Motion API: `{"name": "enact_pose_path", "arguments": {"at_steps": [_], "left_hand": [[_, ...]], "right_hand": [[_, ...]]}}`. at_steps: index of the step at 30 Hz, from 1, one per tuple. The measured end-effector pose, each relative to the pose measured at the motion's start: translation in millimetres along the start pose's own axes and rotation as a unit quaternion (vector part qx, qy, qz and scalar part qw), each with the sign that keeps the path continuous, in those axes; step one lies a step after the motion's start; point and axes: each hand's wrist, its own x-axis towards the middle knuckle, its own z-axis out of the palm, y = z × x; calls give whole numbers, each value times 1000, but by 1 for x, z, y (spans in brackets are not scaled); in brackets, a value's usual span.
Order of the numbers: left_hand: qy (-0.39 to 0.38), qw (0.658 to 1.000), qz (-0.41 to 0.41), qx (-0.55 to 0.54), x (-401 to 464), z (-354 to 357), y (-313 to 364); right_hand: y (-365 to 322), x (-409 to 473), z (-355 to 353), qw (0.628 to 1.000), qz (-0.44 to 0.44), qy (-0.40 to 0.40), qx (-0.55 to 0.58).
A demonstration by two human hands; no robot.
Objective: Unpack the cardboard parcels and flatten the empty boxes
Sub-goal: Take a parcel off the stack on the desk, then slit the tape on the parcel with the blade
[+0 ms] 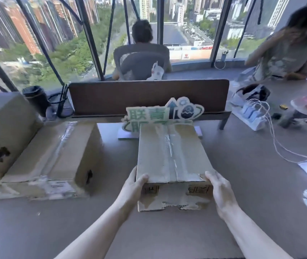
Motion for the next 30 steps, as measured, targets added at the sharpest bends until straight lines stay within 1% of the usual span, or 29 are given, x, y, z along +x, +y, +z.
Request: {"name": "enact_pose_path", "arguments": {"at_steps": [6, 8, 10, 12, 13, 14, 16, 17, 19, 21, 23, 26, 27, 28, 29, 30], "left_hand": [[16, 997, -74, 34, -25, 7, -46], [21, 996, -79, 42, -30, 8, -55], [29, 996, -75, 48, -29, 7, -59], [34, 996, -78, 30, -21, 4, -56], [36, 996, -80, 21, -15, 2, -54], [41, 996, -81, 21, -8, 0, -50], [56, 995, -77, 38, 11, -4, -43], [61, 994, -74, 48, 20, -6, -37], [62, 994, -57, 71, 39, -9, -28], [52, 993, -39, 96, 54, -10, -20], [47, 991, -28, 124, 66, -9, -14], [48, 988, -7, 150, 77, -7, -10], [49, 985, 0, 164, 80, -6, -10], [51, 982, 8, 184, 82, -5, -8], [56, 976, 13, 210, 84, -3, -7], [62, 969, 20, 237, 88, 0, -4]], "right_hand": [[40, -21, -16, 998, 15, -54, -31], [50, -22, -18, 997, 30, -70, -31], [56, -16, -24, 997, 52, -59, -24], [61, -3, -34, 997, 61, -32, -42], [67, 6, -42, 994, 66, -6, -87], [76, 16, -51, 984, 68, 29, -160], [100, 35, -71, 933, 82, 94, -337], [113, 43, -79, 907, 97, 108, -397], [131, 50, -87, 859, 135, 116, -480], [136, 50, -87, 817, 161, 104, -544], [141, 51, -87, 800, 162, 107, -568], [142, 54, -83, 779, 165, 85, -599], [137, 55, -81, 777, 166, 80, -602], [132, 58, -79, 784, 163, 83, -593], [124, 63, -77, 803, 148, 94, -570], [114, 71, -74, 830, 127, 107, -533]]}}
